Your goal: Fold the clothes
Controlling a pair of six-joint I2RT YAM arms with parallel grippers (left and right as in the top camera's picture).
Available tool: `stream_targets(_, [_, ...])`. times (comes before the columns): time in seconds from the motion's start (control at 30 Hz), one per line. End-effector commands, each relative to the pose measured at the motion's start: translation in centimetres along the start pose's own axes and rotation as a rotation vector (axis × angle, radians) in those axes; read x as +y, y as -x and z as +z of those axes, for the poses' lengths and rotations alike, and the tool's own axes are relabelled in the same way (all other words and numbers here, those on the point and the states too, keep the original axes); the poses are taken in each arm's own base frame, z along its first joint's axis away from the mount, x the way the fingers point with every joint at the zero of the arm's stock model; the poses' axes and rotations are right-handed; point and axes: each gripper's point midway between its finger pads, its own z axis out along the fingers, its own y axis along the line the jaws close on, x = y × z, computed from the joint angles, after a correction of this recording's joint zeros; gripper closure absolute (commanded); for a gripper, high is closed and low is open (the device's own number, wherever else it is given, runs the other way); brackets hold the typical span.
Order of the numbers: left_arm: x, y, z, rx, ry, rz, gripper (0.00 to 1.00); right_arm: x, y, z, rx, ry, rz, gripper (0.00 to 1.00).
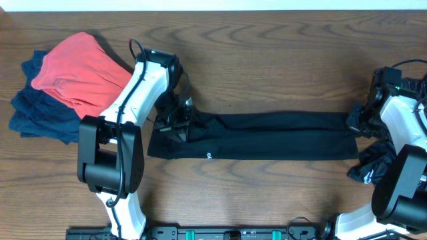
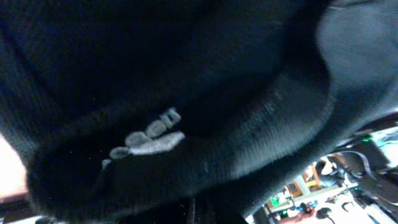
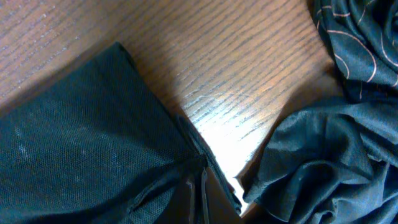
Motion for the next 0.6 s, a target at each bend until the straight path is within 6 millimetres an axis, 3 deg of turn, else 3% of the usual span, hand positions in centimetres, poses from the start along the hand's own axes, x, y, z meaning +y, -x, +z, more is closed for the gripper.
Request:
stream_targets(0.0, [1.2,-0.6,0.2,-0.002,0.051,-0.002,0.84,-0.9,0.4,-0.7,-0.027,-0.028,0.024,0.83])
stream_targets(0.03, [1.2,-0.6,0.3,0.001,0.051,-0.003,0.83,-0.8,0.2,-0.7,-0.018,-0.023,0.023,0.78])
stream_targets(0.17, [1.2,-0.7,0.3,0.004,0.052,-0.004,0.83,-0.4,-0.9,-0.7,0.027,0.005,0.017,0.76])
stream_targets(0.27, [1.2,-0.6,0.3,0.002,0.051,-0.003,0.79,-0.1,-1.1,-0.7,0.037,0.023,0.016,0.50])
stream_targets(0.37, [1.1,-0.1,0.3,-0.018,0.048,0.003,0.79,0.0,-1.1,-0.7,0.038,0.026,0.016,0.42])
stream_targets(0.57, [0.8,1.8,0.2,-0.095,0.035,0.033,0.78,0.3,-1.6,-0.3,0.049,0.047,-0.045,0.41])
